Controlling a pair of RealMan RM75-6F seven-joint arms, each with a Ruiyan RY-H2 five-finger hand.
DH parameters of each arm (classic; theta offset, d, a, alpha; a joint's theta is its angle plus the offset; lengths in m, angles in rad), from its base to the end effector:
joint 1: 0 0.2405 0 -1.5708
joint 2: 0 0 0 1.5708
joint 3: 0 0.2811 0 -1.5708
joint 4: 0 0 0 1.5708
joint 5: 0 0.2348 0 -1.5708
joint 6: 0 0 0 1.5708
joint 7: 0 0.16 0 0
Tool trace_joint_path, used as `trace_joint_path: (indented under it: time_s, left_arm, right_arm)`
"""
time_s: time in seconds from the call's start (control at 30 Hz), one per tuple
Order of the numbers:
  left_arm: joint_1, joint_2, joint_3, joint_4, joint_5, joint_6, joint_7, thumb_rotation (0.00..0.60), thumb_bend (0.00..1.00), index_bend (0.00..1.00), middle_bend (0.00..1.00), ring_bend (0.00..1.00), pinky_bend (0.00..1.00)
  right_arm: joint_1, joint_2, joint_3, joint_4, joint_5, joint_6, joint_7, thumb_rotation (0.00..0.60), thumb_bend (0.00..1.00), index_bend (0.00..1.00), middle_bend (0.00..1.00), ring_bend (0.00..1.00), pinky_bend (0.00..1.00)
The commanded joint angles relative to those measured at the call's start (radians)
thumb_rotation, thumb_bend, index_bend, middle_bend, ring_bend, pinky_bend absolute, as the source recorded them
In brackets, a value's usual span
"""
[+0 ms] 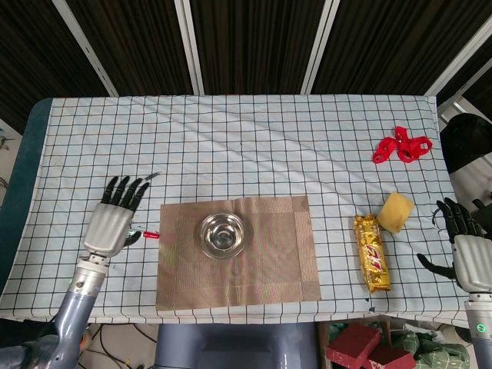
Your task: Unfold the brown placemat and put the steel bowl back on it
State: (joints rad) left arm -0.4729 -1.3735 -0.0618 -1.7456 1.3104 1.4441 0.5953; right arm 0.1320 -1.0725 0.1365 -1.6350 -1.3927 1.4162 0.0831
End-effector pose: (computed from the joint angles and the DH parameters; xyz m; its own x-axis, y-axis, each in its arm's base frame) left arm -0.2081 0.2963 0.0513 0.5634 -0.0754 0.8227 0.7961 -0.2169 -0.5650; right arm -0.3420 -0.2367 0.1720 0.3174 0.0398 0.9475 -0.9479 0.0433 0.3157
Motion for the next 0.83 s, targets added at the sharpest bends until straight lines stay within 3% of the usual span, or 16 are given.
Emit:
trace_joint_path:
  time_s: [0.03, 0.27, 0.43, 0.83]
  left_arm:
    - [0.072, 0.055, 0.031, -0.010, 0.039, 0.073, -0.077, 0.600, 0.07, 0.05, 0.04, 0.00, 0.02]
    - [0.220, 0.136, 0.085, 0.037, 0.090, 0.208, -0.224, 0.600, 0.07, 0.03, 0.01, 0.00, 0.02]
    - [0.293, 0.156, 0.094, 0.079, 0.108, 0.265, -0.303, 0.600, 0.07, 0.03, 0.01, 0.00, 0.02]
    - [0.319, 0.161, 0.053, 0.121, 0.121, 0.233, -0.383, 0.600, 0.07, 0.03, 0.00, 0.00, 0.02]
  right_arm:
    - [0.000, 0.000, -0.001, 0.000, -0.001, 0.001, -0.002, 0.600, 0.13, 0.00, 0.00, 0.00, 0.17]
    - [-0.001, -0.001, -0.004, -0.001, -0.006, 0.003, -0.006, 0.600, 0.13, 0.00, 0.00, 0.00, 0.17]
    - [-0.001, -0.003, -0.006, -0.002, -0.010, 0.004, -0.013, 0.600, 0.13, 0.00, 0.00, 0.00, 0.17]
    - [-0.003, -0.008, -0.007, -0.001, -0.012, 0.011, -0.026, 0.600, 0.13, 0.00, 0.00, 0.00, 0.17]
